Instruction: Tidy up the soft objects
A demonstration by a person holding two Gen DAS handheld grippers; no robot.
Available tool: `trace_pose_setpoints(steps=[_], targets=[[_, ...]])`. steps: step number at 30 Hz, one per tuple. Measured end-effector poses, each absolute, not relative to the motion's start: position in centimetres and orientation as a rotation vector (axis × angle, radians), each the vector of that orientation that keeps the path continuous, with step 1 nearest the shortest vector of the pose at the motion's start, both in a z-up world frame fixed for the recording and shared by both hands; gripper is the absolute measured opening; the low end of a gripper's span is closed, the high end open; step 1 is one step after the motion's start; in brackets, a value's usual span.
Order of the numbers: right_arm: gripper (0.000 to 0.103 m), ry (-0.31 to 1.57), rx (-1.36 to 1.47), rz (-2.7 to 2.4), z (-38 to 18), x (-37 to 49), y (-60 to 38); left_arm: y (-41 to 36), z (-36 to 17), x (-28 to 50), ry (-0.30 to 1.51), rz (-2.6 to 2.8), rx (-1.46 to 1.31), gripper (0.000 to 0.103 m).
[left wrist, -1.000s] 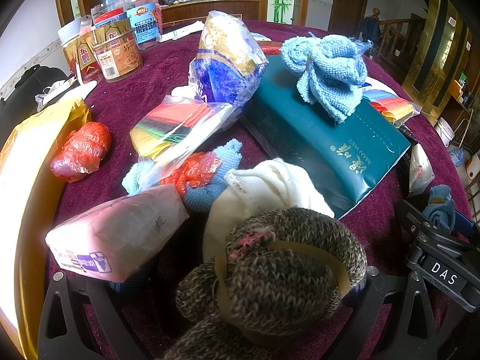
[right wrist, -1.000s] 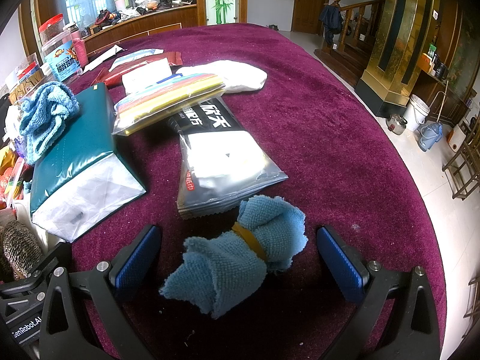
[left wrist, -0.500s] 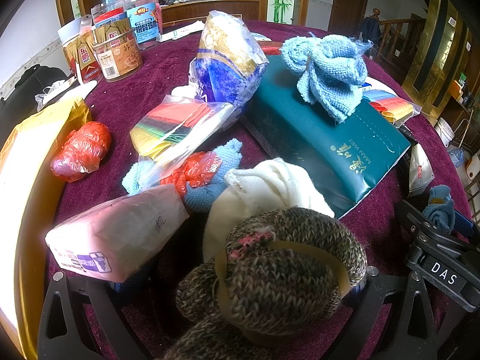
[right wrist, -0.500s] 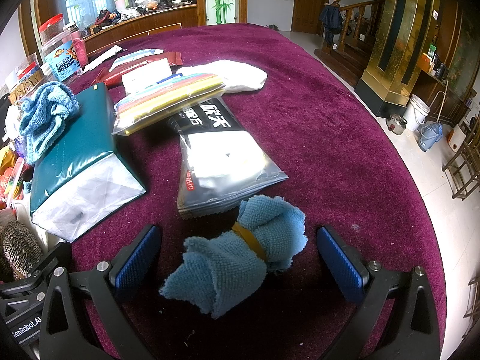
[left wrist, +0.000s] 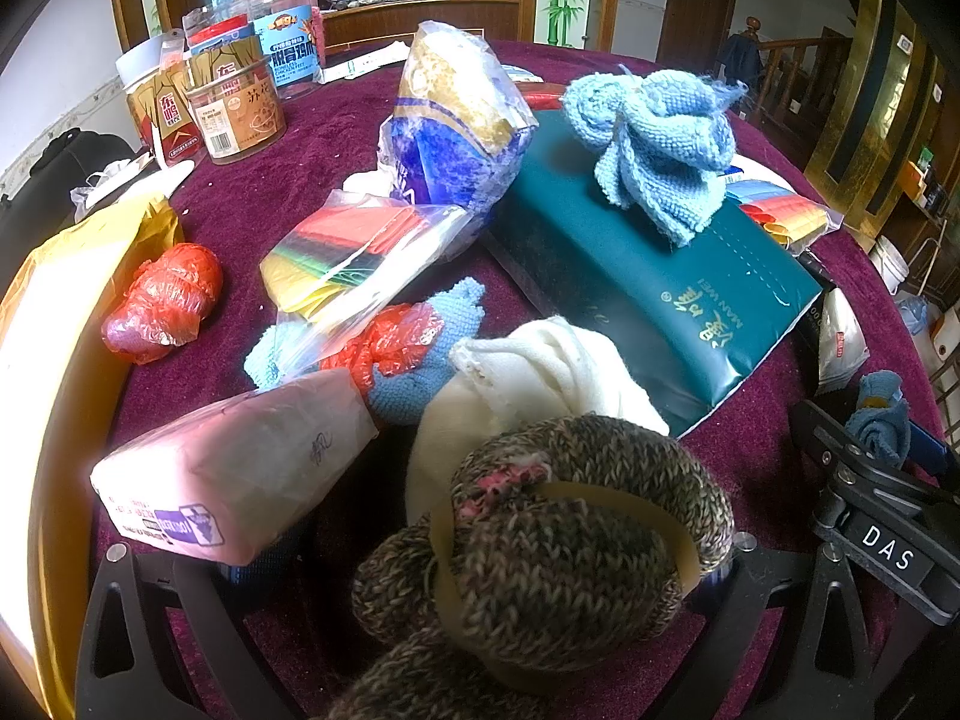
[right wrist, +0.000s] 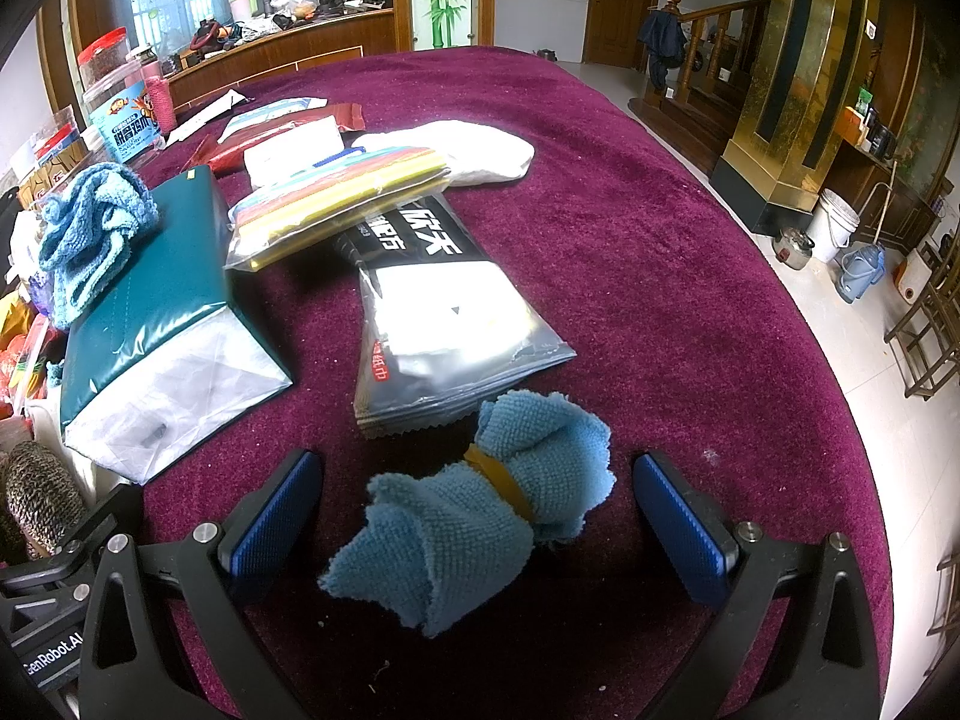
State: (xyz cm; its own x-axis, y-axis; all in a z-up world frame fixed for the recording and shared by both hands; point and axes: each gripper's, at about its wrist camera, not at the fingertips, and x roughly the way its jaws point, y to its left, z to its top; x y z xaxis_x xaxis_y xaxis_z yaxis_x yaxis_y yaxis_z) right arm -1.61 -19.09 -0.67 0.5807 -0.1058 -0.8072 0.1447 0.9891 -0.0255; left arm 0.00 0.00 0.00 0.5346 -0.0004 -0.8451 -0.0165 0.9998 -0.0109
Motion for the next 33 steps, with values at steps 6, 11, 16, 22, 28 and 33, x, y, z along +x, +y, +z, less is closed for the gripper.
trace_pose_setpoints(steps=[6,11,16,22,28,33], targets=[[0.103,0.940,0.045,-0.146,-0.7,-1.6,-19.1,0.0,0.0,0.0,1.007,0.014,-0.020,0.103],[0.103,0.940,0.045,-0.146,-0.7,-1.7,-19.1,0.1,0.0,-0.2,1.007,0.014,-0.023,0.103],[0.103,0.940,0.045,-0.146,-0.7,-1.7,-19.1,0.4,-0.1,-0.2,1.006,0.010,-0.026,0.103],[0.103,0.940,0.047,-0.146,-0.7,-1.8,-19.3,0.6,-0.2,-0.2,1.006,0.010,-0.026,0.103],[0.103,0.984,0.045,-0.128,-0.7,-1.3,-19.4,0.5,-0.2,-0.2,1.006,0.010,-0.027,0.103],[0.103,1.020,0.045,-0.141,-0.5,-0.5,-19.0,0.6,-0.2,-0.2,1.006,0.010,-0.027,0.103]])
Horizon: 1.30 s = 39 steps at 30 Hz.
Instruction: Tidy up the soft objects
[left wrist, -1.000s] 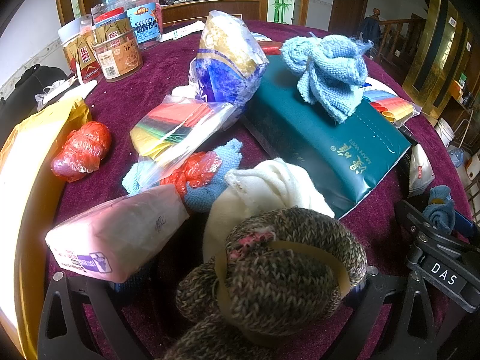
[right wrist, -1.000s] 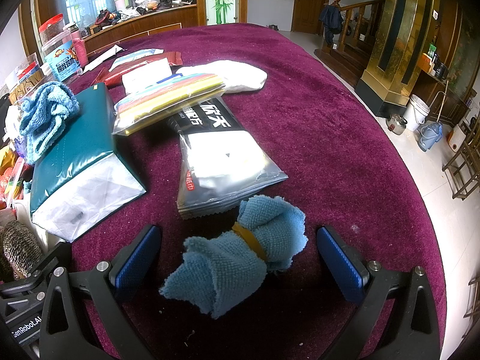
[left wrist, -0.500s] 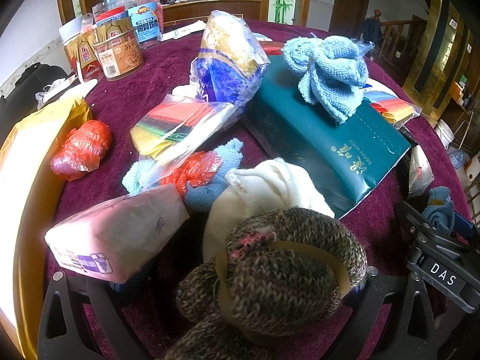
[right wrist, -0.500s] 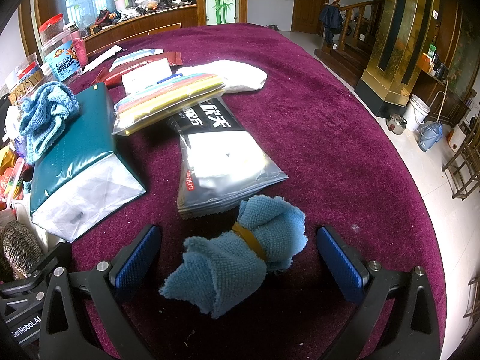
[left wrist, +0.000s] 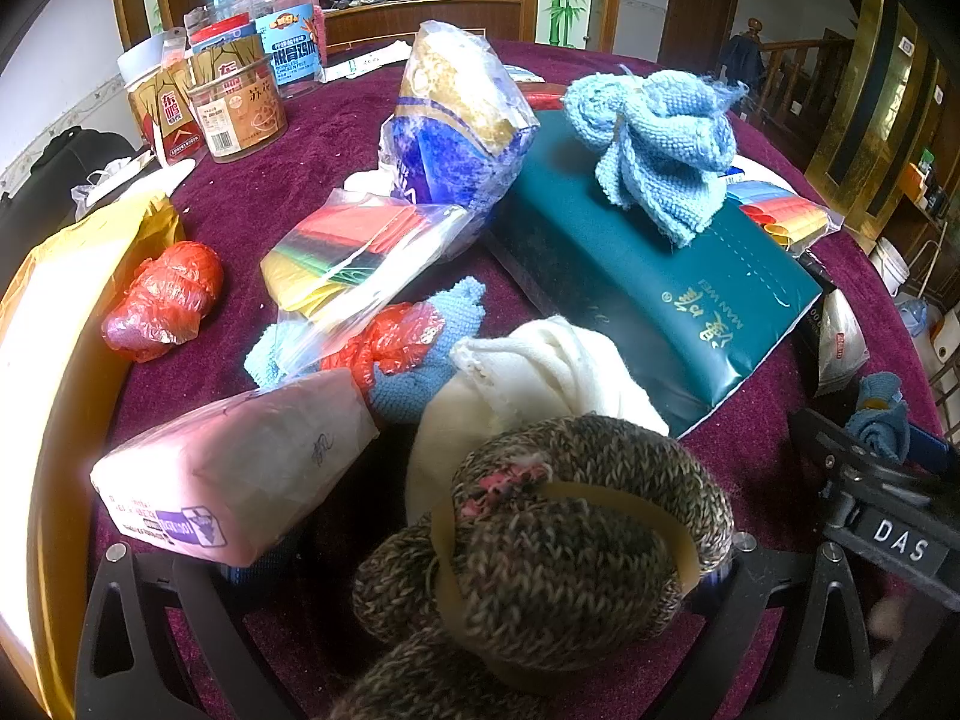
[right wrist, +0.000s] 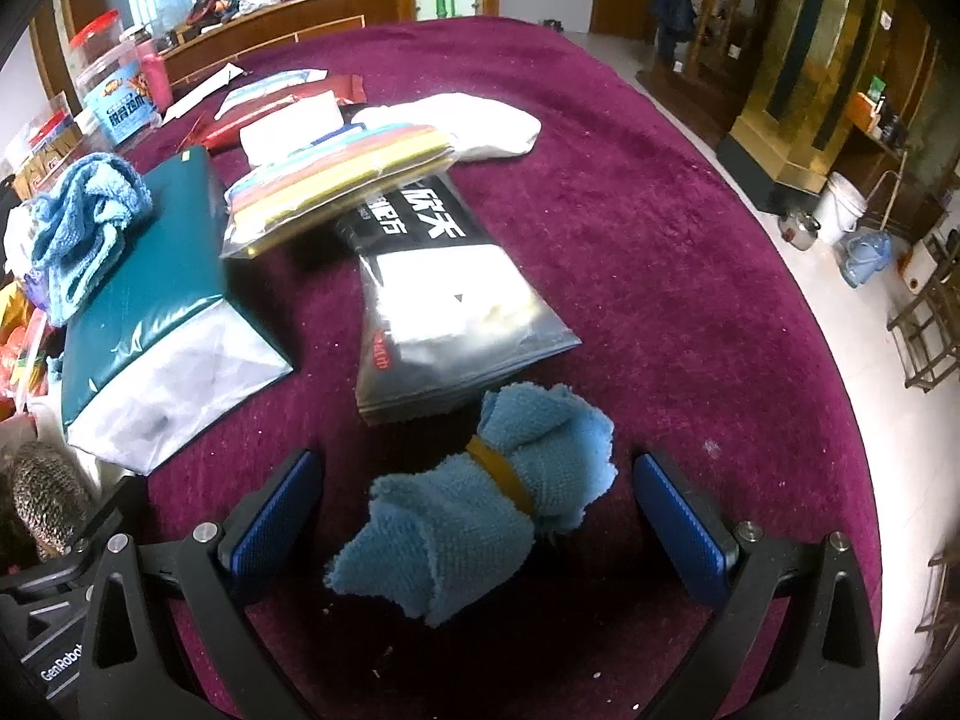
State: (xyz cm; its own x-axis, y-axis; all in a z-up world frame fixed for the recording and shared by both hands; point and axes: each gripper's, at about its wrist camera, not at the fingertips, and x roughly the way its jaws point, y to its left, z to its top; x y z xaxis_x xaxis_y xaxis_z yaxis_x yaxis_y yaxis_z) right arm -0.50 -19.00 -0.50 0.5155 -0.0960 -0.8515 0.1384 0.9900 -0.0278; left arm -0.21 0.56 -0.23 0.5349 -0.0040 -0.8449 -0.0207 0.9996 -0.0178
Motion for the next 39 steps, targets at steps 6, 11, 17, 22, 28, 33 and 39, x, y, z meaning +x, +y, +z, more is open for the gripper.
trace_pose_setpoints(steps=[6,11,17,22,28,33,39], targets=[[0.103,1.023,0.046,-0.148,-0.6,-1.0,-18.9,0.0,0.0,-0.1,1.007,0.026,-0.026,0.103],[0.103,0.908,0.017,-0.179,2.0,-4.5,-18.8,-0.1,0.0,-0.2,1.007,0.027,-0.026,0.103],[0.103,0.472,-0.029,-0.162,8.1,-12.7,-17.6,-0.1,0.1,-0.3,1.006,0.025,-0.029,0.103],[0.103,0.434,-0.099,-0.162,9.2,-12.6,-17.0,0.8,1.4,-1.9,0.992,-0.057,-0.107,0.095],[0.103,0.338,-0.090,-0.147,9.7,-11.4,-17.7,6.4,7.1,-8.2,0.827,-0.174,-0.202,0.095],[0.103,0.435,-0.007,-0.119,7.3,-8.3,-17.6,11.4,8.4,-12.0,0.767,-0.063,-0.119,0.096],[0.103,0.488,0.043,-0.118,5.4,-7.1,-18.0,11.1,7.2,-13.4,0.812,-0.101,-0.058,0.096]])
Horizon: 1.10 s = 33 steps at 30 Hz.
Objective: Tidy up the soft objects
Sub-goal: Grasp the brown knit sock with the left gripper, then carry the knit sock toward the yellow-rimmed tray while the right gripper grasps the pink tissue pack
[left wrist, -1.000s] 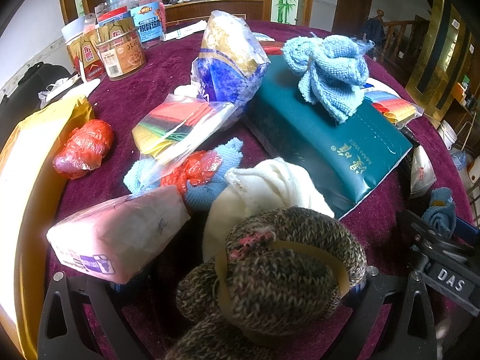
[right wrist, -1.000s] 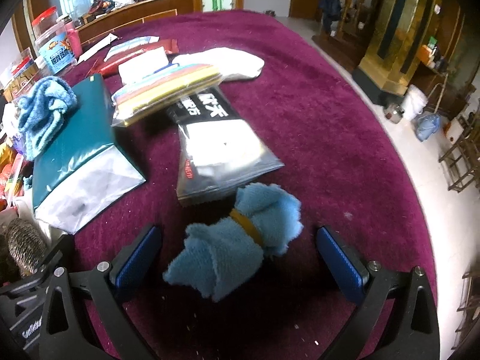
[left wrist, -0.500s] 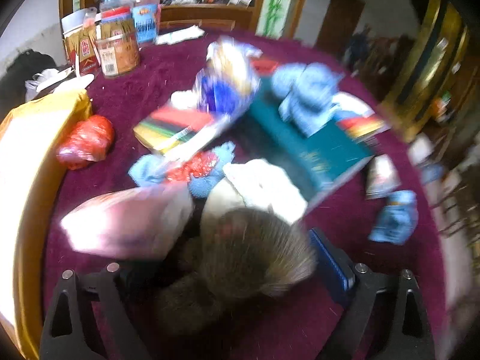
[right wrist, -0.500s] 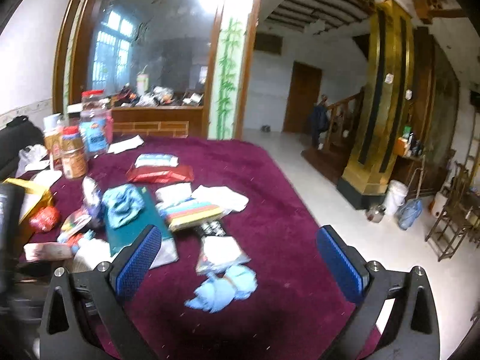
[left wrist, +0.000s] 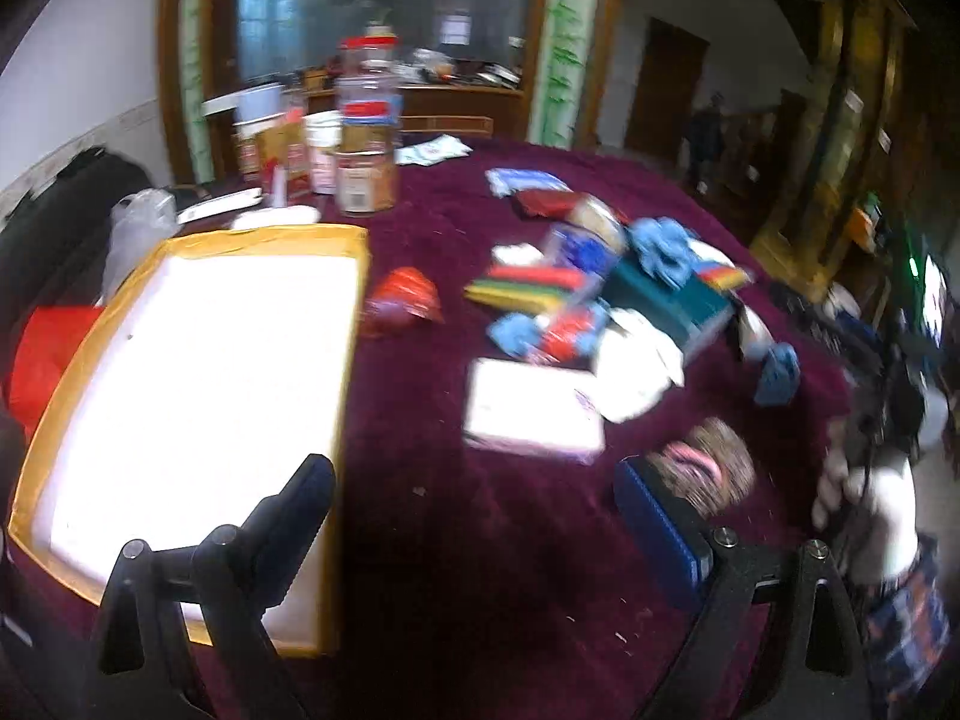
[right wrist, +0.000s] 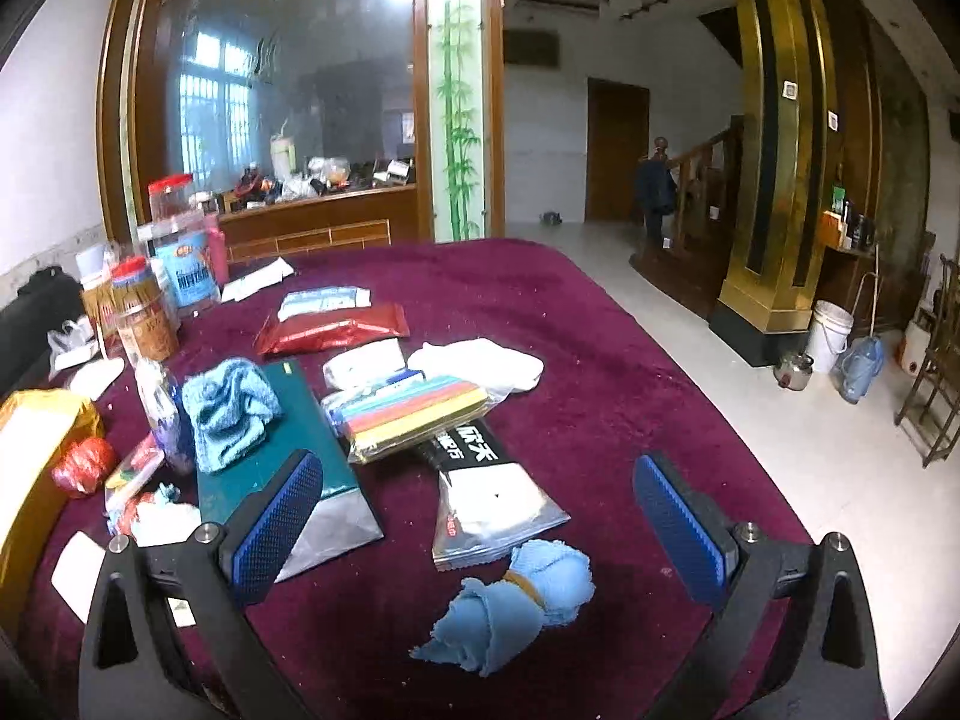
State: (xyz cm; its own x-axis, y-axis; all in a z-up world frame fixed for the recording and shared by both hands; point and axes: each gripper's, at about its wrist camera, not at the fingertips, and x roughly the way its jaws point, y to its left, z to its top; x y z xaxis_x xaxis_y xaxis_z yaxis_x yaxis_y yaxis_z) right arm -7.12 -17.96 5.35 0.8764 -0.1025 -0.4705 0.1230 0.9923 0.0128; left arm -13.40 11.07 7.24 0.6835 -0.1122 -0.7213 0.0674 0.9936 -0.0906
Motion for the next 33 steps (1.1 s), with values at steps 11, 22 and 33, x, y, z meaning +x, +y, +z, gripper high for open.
trace_pose_setpoints(steps=[11,22,33], targets=[[0.103,0.515,0.134,-0.112,4.9,-7.0,-19.6,0.9,4.9,-10.3,0.841,-0.278,0.167,0.096],[0.103,0.576,0.337,-0.162,3.7,-6.3,-24.0,-2.3,2.9,-8.0,0.881,-0.332,0.221,0.078],[0.103,0.629,0.336,-0.197,2.8,-5.5,-24.4,2.4,4.0,-9.2,0.900,-0.399,-0.121,0.062]])
